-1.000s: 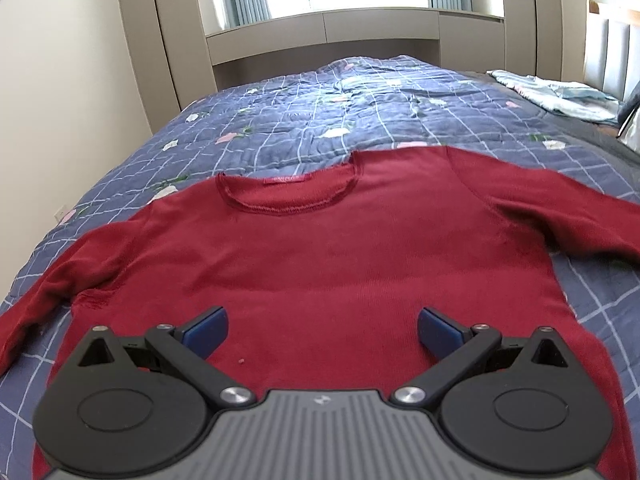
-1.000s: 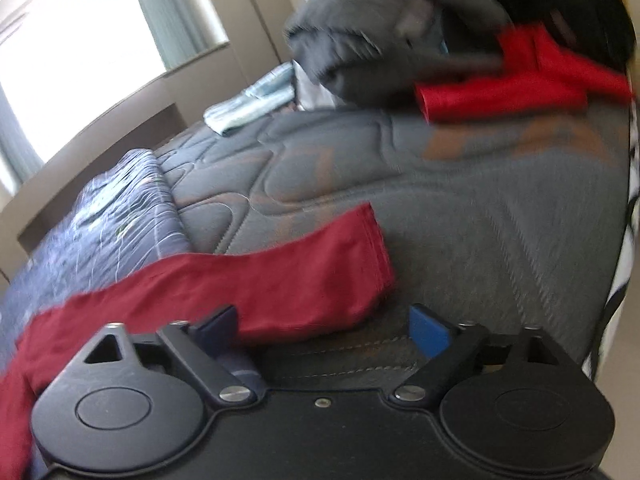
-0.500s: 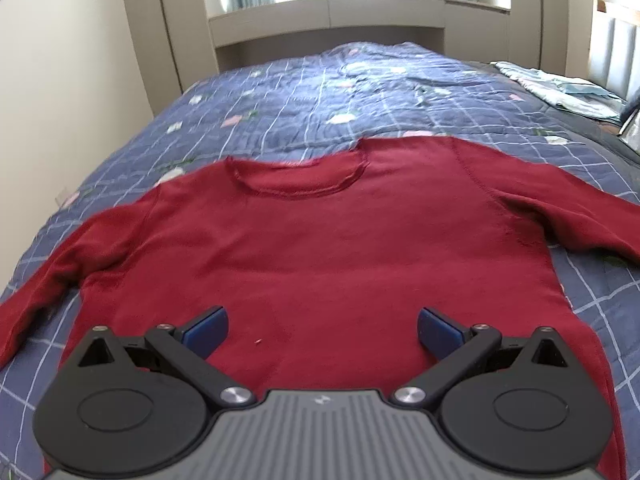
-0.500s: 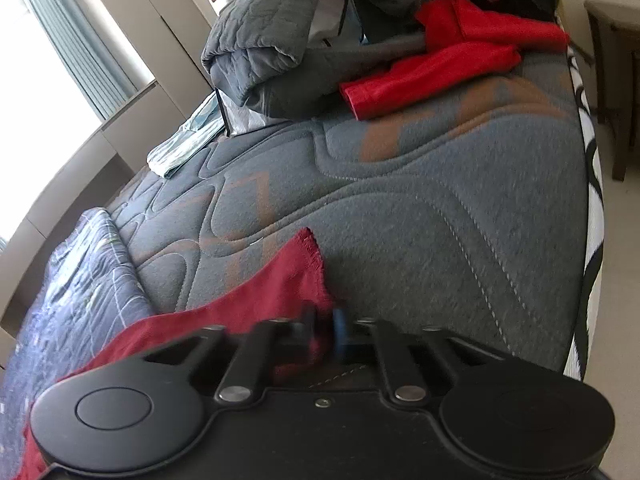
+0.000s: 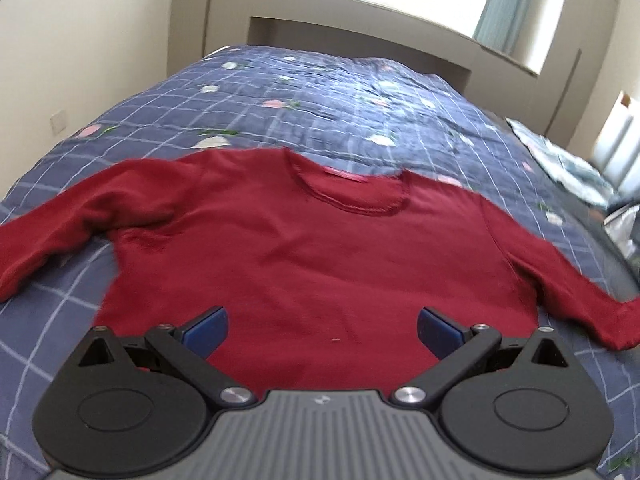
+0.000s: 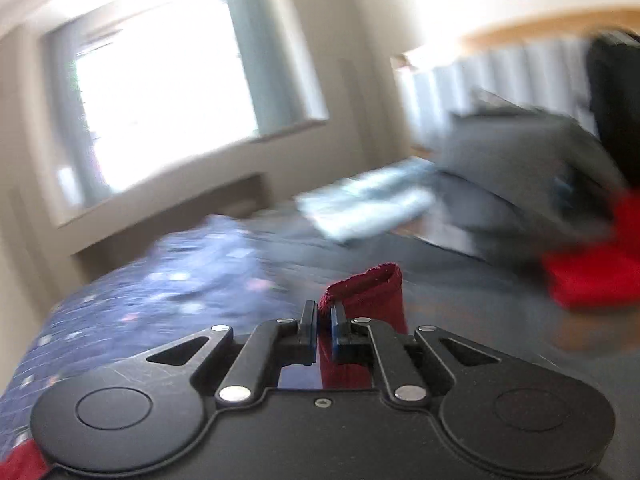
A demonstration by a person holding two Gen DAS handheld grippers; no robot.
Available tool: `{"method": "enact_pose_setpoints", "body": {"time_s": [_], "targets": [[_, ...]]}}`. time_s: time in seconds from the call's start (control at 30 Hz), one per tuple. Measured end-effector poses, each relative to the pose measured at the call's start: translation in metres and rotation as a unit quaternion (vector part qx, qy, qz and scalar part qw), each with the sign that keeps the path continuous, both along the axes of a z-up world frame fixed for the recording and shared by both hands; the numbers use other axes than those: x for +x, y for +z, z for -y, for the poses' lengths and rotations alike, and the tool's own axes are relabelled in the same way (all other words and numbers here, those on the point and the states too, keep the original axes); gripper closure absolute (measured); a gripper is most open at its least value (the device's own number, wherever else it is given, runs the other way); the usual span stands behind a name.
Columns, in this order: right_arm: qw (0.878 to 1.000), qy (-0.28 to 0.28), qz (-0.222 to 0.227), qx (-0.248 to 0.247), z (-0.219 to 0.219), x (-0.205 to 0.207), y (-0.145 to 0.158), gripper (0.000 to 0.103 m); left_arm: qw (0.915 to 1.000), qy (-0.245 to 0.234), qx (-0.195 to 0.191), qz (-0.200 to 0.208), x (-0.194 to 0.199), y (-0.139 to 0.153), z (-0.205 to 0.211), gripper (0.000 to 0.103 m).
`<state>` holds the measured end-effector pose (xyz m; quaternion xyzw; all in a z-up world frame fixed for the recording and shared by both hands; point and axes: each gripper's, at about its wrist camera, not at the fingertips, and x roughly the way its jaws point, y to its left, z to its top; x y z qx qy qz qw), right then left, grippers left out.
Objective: Fold small clothes
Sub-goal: 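Carry the sleeve across the sweater body with the right gripper and release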
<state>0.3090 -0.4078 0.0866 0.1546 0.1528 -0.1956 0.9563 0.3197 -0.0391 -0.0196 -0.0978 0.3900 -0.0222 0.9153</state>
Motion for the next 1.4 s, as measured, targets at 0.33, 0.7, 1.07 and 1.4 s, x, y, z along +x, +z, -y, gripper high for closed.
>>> {"method": "enact_pose_setpoints", "body": {"time_s": [0.33, 0.7, 1.07, 1.4], "targets": [[0.966, 0.246, 0.027, -0.072, -0.196, 0.104, 0.038, 0.097, 0.9971, 0.064, -0.023, 0.035, -0.025, 0.025, -0.081, 0.001], [0.906, 0.41, -0.078, -0.07, -0.391, 0.142, -0.053, 0.097, 0.987, 0.156, -0.015, 0.036, -0.049, 0.025, -0.166, 0.001], [0.865, 0.461, -0.171, -0.1, -0.441, 0.136, -0.13, 0.093, 0.9839, 0.177, -0.011, 0.02, -0.047, 0.012, -0.185, 0.001], [0.872, 0.467, -0.121, -0.085, -0.361, 0.112, -0.099, 0.008, 0.9881, 0.15, 0.007, 0.035, -0.003, 0.012, -0.161, 0.0]]}}
